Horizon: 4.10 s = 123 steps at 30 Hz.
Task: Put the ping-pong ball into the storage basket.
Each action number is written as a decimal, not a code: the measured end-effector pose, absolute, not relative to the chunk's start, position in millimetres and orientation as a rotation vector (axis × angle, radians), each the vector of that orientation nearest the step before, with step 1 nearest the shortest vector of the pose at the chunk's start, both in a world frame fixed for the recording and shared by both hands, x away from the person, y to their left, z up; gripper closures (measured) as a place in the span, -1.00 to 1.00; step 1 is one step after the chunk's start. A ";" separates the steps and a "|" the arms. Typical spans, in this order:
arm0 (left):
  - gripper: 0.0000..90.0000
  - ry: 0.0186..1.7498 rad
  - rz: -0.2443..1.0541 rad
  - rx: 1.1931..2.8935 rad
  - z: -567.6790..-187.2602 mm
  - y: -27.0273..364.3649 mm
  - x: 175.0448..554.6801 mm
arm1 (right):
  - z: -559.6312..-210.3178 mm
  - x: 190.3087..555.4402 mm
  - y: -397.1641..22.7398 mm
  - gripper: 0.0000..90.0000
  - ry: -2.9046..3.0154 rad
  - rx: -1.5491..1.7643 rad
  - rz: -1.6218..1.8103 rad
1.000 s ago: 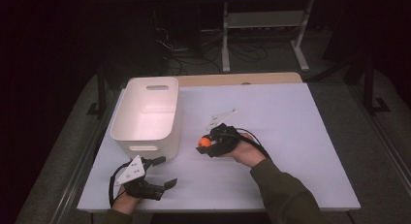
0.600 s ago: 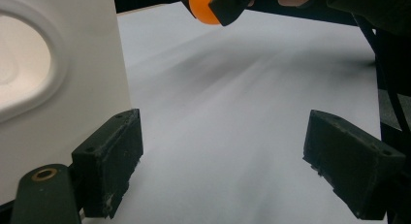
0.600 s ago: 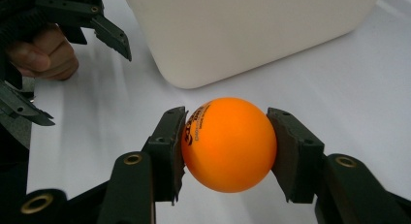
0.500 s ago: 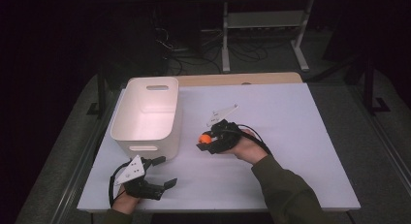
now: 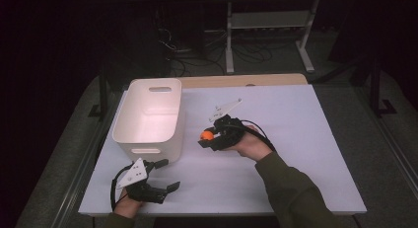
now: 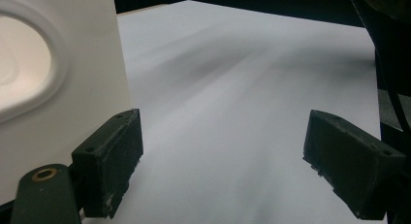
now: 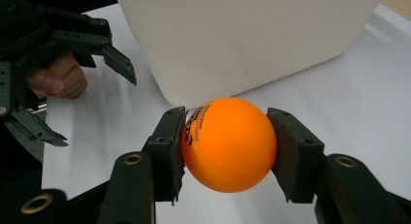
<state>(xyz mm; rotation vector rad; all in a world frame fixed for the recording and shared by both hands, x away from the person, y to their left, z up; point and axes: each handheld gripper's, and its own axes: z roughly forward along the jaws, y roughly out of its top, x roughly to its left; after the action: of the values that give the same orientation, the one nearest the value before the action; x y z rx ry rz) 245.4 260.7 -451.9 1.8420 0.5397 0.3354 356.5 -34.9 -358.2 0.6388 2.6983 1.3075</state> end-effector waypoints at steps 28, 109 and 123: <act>-0.69 0.538 0.337 1.839 -451.9 260.8 245.1 | -329.4 367.3 -22.2 0.10 2.707 0.597 1.316; -0.69 0.535 0.341 1.830 -451.9 261.5 244.4 | -288.0 405.0 72.1 0.10 2.742 0.501 1.334; -0.69 0.535 0.341 1.826 -451.8 261.5 244.3 | -306.3 410.4 101.3 0.10 2.799 0.490 1.270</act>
<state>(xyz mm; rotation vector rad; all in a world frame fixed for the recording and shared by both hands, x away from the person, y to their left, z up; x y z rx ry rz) 244.3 261.5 -451.8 1.8264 0.5347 0.3408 410.4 101.3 -306.3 0.4905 2.7988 1.2699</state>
